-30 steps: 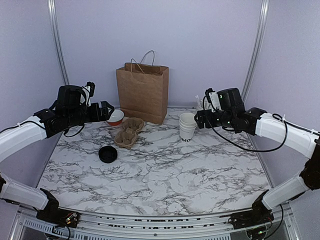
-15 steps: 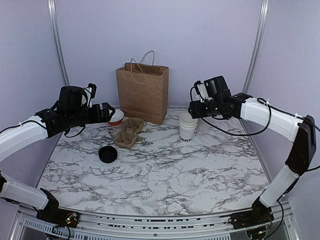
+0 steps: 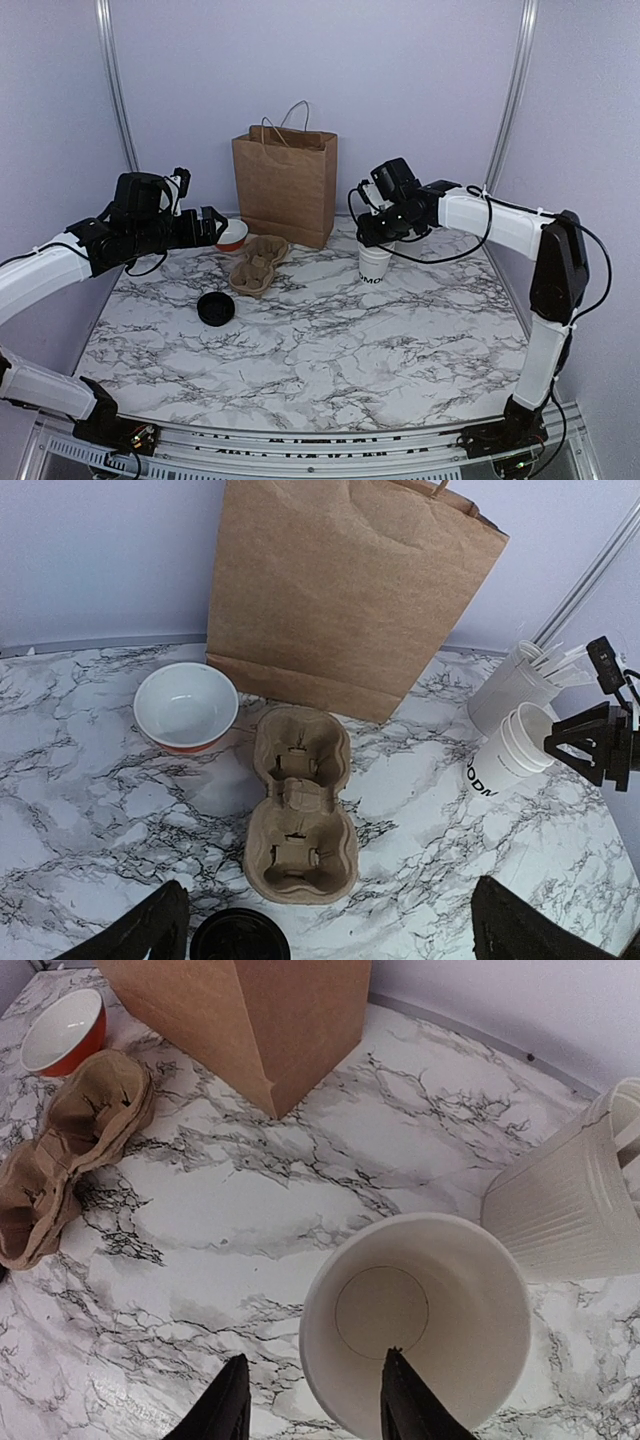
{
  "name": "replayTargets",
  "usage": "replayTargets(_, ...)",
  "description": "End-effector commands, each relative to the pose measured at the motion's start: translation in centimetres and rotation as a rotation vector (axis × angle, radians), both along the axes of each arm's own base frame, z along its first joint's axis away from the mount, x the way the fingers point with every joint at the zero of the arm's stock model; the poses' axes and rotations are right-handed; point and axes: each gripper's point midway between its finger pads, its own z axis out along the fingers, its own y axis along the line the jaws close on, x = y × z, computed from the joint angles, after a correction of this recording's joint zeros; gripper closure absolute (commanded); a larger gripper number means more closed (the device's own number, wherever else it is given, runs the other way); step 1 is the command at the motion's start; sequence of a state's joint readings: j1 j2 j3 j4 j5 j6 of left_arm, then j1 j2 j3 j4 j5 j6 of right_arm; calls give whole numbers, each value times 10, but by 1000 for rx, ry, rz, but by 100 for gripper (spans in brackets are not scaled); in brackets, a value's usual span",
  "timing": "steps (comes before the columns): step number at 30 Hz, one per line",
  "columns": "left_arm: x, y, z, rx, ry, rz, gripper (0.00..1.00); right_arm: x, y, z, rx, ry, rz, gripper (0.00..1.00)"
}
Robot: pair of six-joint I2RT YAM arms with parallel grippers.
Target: Pack the takeout coffee
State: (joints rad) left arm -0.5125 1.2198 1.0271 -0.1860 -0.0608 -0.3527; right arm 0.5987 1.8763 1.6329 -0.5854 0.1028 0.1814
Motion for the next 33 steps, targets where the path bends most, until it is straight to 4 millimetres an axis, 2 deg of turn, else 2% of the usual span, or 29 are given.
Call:
replayTargets(1, -4, 6, -3, 18, 6, 5, 1, 4, 4, 2, -27, 1, -9, 58)
replayTargets(11, -7, 6, -6, 20, 11, 4, 1, 12, 14, -13, -87, 9, -1, 68)
replayTargets(17, -8, 8, -5, 18, 8, 6, 1, 13, 10, -23, -128, 19, -18, 75)
replayTargets(19, -8, 7, -5, 17, 9, 5, 1, 17, 12, -14, -120, -1, -23, 79)
replayTargets(33, -7, 7, -8, 19, 16, 2, 1, 19, 13, -10, -149, -19, -28, 98)
